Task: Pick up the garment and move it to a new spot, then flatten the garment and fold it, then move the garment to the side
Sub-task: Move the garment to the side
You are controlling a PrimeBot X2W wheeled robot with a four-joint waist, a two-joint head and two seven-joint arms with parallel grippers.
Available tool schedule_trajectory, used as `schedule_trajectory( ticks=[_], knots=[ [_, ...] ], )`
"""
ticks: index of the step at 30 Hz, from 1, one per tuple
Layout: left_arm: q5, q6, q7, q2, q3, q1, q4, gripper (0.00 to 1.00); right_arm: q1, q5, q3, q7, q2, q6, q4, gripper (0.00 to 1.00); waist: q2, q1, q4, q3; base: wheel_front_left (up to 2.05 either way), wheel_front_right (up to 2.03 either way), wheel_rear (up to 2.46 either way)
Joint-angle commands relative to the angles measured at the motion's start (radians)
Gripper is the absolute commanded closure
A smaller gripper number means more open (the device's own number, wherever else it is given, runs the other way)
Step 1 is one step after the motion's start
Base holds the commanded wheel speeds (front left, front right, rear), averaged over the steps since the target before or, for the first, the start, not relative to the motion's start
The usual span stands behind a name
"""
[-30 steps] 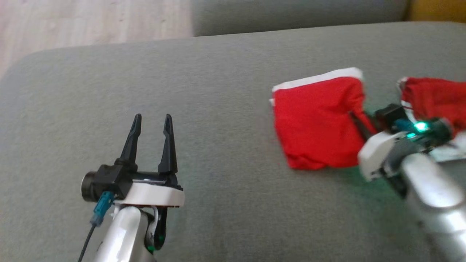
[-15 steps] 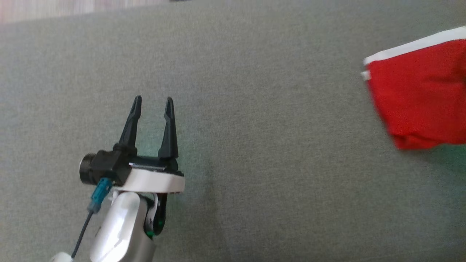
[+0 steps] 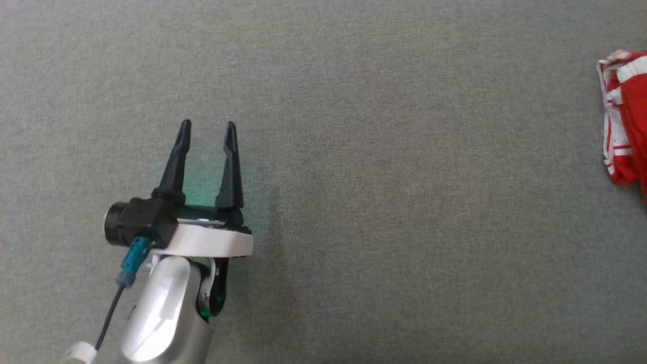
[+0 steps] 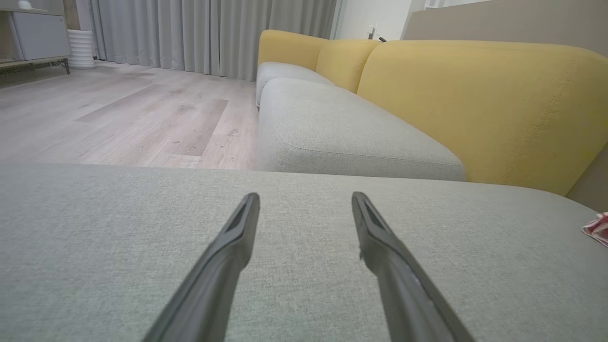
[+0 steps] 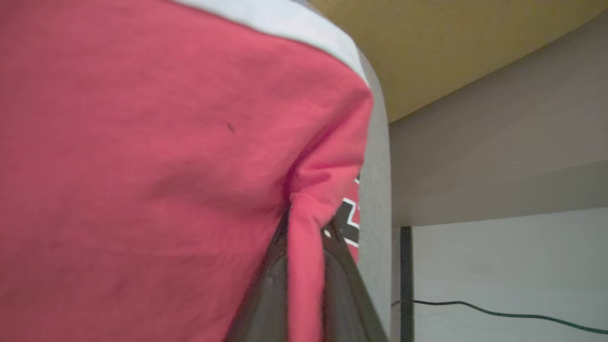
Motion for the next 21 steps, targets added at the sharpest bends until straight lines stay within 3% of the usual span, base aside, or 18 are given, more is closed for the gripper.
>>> schedule_trajectory(
  ticks=[1,3,4,5,14,21],
  knots=[
    [0.011,-0.003,-0.005,0.009,0.042,-0.028,-0.028,0.0,0.008,-0.007,-0.022,0.01,-0.016,-0.001,-0.005,1.0,0.0,-0.0001,0.0,0.003,0.0,0.0,0.0],
    [0.015,-0.005,-0.005,0.009,0.048,-0.024,-0.026,0.0,0.01,-0.006,-0.058,0.023,0.007,-0.001,0.01,1.0,0.0,-0.0001,-0.001,0.002,0.0,0.0,0.0],
    [0.016,-0.006,-0.005,0.009,0.048,-0.022,-0.025,0.0,0.01,-0.014,-0.075,0.018,0.015,-0.001,0.01,0.43,0.0,-0.0001,-0.002,0.0,0.0,0.0,0.0],
    [0.016,-0.007,-0.005,0.009,0.046,-0.02,-0.022,0.0,0.009,-0.022,-0.097,0.017,0.026,-0.001,0.014,0.0,0.0,-0.0001,-0.003,-0.005,0.0,0.0,0.0],
    [-0.002,0.004,-0.005,0.009,0.038,0.002,-0.016,0.0,0.0,-0.129,-0.222,-0.003,0.126,-0.001,-0.084,0.0,0.0,-0.0001,-0.021,-0.093,0.0,0.0,0.0],
    [-0.016,0.014,-0.005,0.009,0.046,0.041,-0.022,0.0,0.022,-0.123,-0.274,-0.103,0.286,-0.001,-0.303,0.0,0.0,-0.0001,-0.02,-0.192,0.0,0.0,0.0]
  ],
)
